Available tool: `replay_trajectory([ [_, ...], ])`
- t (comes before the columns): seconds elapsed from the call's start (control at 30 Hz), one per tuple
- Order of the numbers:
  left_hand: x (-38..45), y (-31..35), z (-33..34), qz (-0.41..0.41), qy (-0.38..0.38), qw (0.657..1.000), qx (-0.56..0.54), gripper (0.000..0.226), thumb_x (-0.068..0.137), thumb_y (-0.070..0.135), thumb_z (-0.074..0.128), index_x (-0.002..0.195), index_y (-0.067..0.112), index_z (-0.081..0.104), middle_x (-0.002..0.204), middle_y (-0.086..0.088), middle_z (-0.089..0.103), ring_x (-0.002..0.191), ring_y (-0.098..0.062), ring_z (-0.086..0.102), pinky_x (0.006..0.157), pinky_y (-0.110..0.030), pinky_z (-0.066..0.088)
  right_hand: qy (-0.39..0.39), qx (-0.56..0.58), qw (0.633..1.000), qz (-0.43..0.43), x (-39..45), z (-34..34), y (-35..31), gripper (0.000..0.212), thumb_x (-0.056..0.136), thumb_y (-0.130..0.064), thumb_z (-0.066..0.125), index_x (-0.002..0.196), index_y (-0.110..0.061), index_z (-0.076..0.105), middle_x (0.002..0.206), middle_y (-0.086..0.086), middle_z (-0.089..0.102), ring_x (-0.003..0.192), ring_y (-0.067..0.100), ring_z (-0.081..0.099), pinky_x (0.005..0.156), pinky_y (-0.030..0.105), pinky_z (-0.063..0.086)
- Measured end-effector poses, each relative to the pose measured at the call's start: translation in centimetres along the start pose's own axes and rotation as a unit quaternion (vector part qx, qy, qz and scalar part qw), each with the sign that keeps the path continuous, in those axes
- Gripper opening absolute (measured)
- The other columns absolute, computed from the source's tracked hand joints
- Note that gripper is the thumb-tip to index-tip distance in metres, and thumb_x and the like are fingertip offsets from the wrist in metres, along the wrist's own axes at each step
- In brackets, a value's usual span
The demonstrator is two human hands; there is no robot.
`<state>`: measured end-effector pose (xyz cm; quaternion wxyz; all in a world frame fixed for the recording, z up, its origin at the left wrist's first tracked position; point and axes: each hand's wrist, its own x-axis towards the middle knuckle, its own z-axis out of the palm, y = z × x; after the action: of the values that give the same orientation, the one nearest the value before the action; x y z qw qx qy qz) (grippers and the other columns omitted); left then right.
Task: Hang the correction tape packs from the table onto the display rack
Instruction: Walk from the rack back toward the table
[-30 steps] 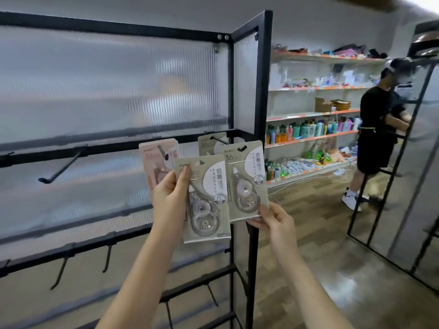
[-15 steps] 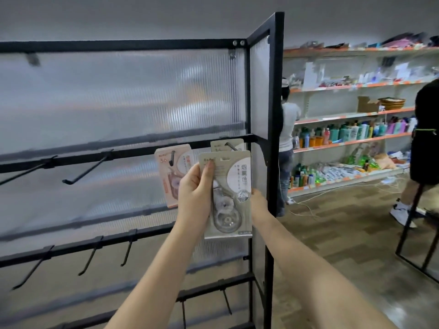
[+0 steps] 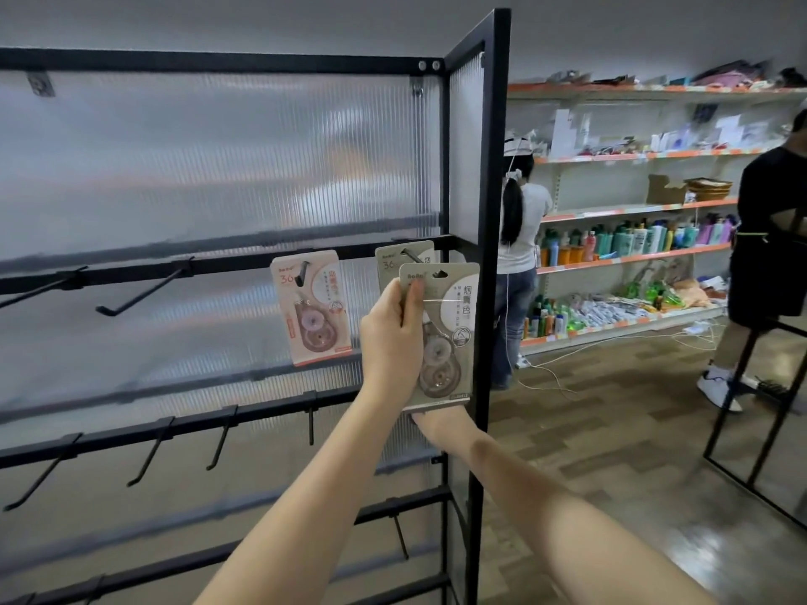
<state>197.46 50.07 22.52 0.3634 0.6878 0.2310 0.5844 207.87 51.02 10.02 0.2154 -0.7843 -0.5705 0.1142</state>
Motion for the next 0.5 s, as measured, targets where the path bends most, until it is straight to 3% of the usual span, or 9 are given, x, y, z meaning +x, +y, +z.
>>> replay_trajectory([
  [0.1, 0.1, -0.4, 0.5, 0.004, 0.003, 1.0, 0.026, 0.031, 0.1, 0.027, 0.048, 0.075, 0.009, 0.051, 0.06, 0.005, 0.045, 0.055, -0.009, 0.037, 0.055, -0.028, 0.033, -0.04, -0.046, 0.998, 0.011, 0.2, 0.3, -0.6, 0.039, 0.103, -0.029, 0.032, 0.128, -0.006, 0.052, 0.127, 0.014, 0.057, 0.117, 0.03, 0.053, 0.096, 0.035, 0.041],
  [0.23, 0.3, -0.7, 0.7, 0.011, 0.015, 1.0, 0.023, 0.03, 0.1, 0.027, 0.047, 0.07, 0.019, 0.046, 0.059, 0.009, 0.044, 0.053, -0.003, 0.035, 0.053, -0.022, 0.032, -0.057, -0.068, 0.996, -0.018, 0.2, 0.3, -0.8, 0.032, 0.101, -0.023, 0.037, 0.124, -0.005, 0.051, 0.125, 0.013, 0.055, 0.116, 0.028, 0.05, 0.098, 0.038, 0.042],
  [0.4, 0.0, -0.8, 0.8, 0.019, 0.034, 0.999, 0.02, 0.03, 0.099, 0.024, 0.048, 0.069, 0.025, 0.047, 0.06, 0.009, 0.046, 0.05, 0.0, 0.041, 0.049, -0.014, 0.033, -0.075, -0.094, 0.993, -0.018, 0.1, 0.6, 0.1, 0.03, 0.102, -0.026, 0.035, 0.112, -0.008, 0.056, 0.114, 0.012, 0.061, 0.105, 0.028, 0.058, 0.089, 0.036, 0.048],
  [0.5, 0.9, -1.6, 1.0, -0.006, 0.022, 0.999, 0.032, 0.03, 0.1, 0.028, 0.047, 0.07, 0.022, 0.048, 0.06, 0.008, 0.046, 0.048, 0.0, 0.039, 0.048, -0.015, 0.032, -0.048, -0.084, 0.994, -0.044, -0.3, 0.5, 0.6, 0.029, 0.101, -0.025, 0.037, 0.119, -0.01, 0.054, 0.118, 0.009, 0.058, 0.109, 0.025, 0.055, 0.092, 0.036, 0.046],
])
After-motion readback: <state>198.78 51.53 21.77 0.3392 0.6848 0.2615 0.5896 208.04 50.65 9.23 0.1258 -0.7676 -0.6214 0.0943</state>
